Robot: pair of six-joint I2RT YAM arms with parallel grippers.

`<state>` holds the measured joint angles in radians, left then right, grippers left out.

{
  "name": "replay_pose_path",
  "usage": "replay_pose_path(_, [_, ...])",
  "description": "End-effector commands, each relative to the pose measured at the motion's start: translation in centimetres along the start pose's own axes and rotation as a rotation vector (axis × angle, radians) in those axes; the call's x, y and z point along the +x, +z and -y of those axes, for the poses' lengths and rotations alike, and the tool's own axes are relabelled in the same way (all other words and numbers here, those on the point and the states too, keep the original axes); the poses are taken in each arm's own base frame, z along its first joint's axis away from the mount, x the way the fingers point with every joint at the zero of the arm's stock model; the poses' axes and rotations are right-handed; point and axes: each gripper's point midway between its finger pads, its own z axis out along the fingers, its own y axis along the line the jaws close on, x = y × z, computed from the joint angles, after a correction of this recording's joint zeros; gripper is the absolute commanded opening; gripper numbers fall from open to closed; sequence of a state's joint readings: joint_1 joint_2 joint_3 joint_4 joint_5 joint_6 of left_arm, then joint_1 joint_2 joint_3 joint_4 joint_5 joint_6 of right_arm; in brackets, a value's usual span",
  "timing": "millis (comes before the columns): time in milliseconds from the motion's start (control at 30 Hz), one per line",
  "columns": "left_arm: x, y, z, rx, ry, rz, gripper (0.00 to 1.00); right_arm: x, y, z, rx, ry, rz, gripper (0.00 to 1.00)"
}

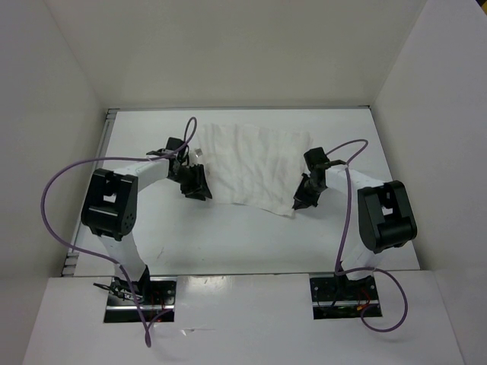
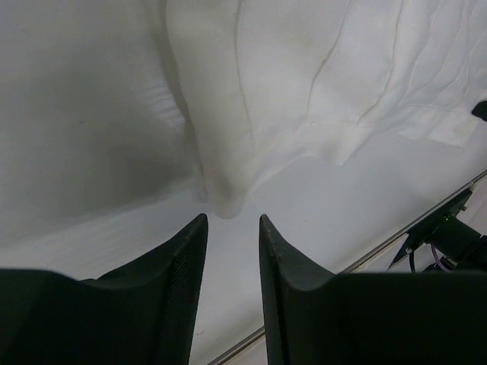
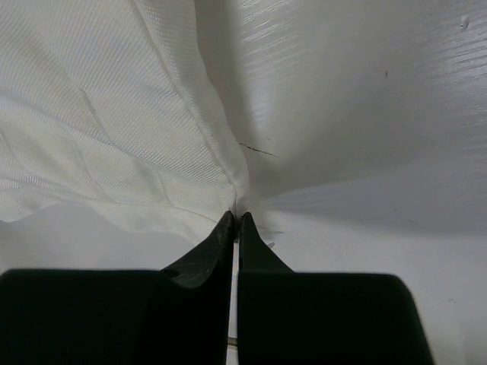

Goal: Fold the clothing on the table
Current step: Fold the skirt

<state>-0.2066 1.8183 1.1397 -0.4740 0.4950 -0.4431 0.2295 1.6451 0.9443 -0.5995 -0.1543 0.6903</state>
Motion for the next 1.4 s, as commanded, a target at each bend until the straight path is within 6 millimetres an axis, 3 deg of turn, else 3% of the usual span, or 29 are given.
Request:
replay_pose_path(0, [-0.4, 1.1, -0.3, -0.005, -0.01, 0.003, 0.4, -1.0, -0.7, -0.7, 0.003, -0.023, 0.038, 0.0])
replay_pose_path(267, [0.7, 2.9, -2.3, -0.073, -0.041, -0.052, 0.4, -1.1, -0.9, -0.8, -0.003, -0.024, 0.045, 0.0])
replay_pose_path(433, [2.4, 5.0, -2.2, -0.086, -0.026, -0.123, 0.38, -1.1, -1.4, -1.0, -0.011, -0.016, 0.053, 0.0])
replay_pose_path(533, [2.2, 6.1, -1.7, -0.091, 0.011, -0.136, 0.24, -1.7, -2.3, -1.8, -0.036, -0.021, 0.081, 0.0])
replay_pose_path(567, [2.6, 6.6, -2.0, -0.107, 0.013, -0.149, 0.08, -2.0, -2.5, -2.1, -0.043, -0.023, 0.089, 0.0])
replay_pose_path(600, [2.1, 6.5, -1.9, -0.111, 0.02, -0.135, 0.01, -2.1, -2.8, -2.2, -0.049, -0.024, 0.096, 0.0])
replay_pose_path(700, [1.0, 6.4, -1.2, -0.101, 0.022, -0.111, 0.0, -2.6, -4.2, -3.4, -0.101, -0.024, 0.123, 0.0])
replay_pose_path(800, [-2.6, 3.2, 1.7, -0.063, 0.072, 0.011, 0.0, -4.0, -6.5, -5.2, -0.158, -0.037, 0.185, 0.0])
replay_pose_path(867, [-5.4, -1.0, 3.7, -0.024, 0.121, 0.107, 0.0, -4.8, -8.5, -6.0, -0.183, -0.055, 0.234, 0.0])
replay_pose_path(933, [-9.2, -6.0, 7.0, 0.029, 0.182, 0.252, 0.0, -7.5, -11.4, -7.3, -0.226, -0.067, 0.324, 0.0])
replay_pose_path(1000, [-11.9, -9.5, 8.0, 0.066, 0.204, 0.342, 0.0, -10.1, -14.6, -8.7, -0.283, -0.092, 0.407, 0.0])
replay_pose_path(1033, [-14.1, -12.3, 10.0, 0.105, 0.242, 0.419, 0.0, -11.7, -15.6, -8.4, -0.291, -0.08, 0.438, 0.0])
replay_pose_path(1100, [-16.9, -13.5, 9.9, 0.16, 0.236, 0.439, 0.0, -15.0, -18.6, -10.3, -0.356, -0.117, 0.525, 0.0])
replay_pose_path(1133, [-18.0, -14.5, 10.6, 0.19, 0.236, 0.455, 0.0, -16.3, -19.8, -10.6, -0.373, -0.121, 0.56, 0.0])
replay_pose_path(1167, [-19.9, -17.2, 12.4, 0.226, 0.286, 0.524, 0.0, -17.3, -21.0, -11.5, -0.396, -0.141, 0.603, 0.0])
replay_pose_path(1200, [-20.6, -17.8, 12.9, 0.25, 0.301, 0.537, 0.0, -18.6, -23.0, -12.7, -0.422, -0.176, 0.658, 0.0])
replay_pose_path(1267, [-21.2, -19.7, 14.1, 0.279, 0.322, 0.568, 0.0, -20.1, -25.6, -13.7, -0.452, -0.207, 0.735, 0.0])
replay_pose_path(1300, [-21.7, -20.6, 14.4, 0.293, 0.344, 0.581, 0.0, -20.5, -25.9, -14.0, -0.459, -0.221, 0.755, 0.0])
replay_pose_path(1367, [-21.4, -19.9, 13.9, 0.289, 0.33, 0.563, 0.0, -20.5, -26.2, -14.2, -0.462, -0.251, 0.763, 0.0])
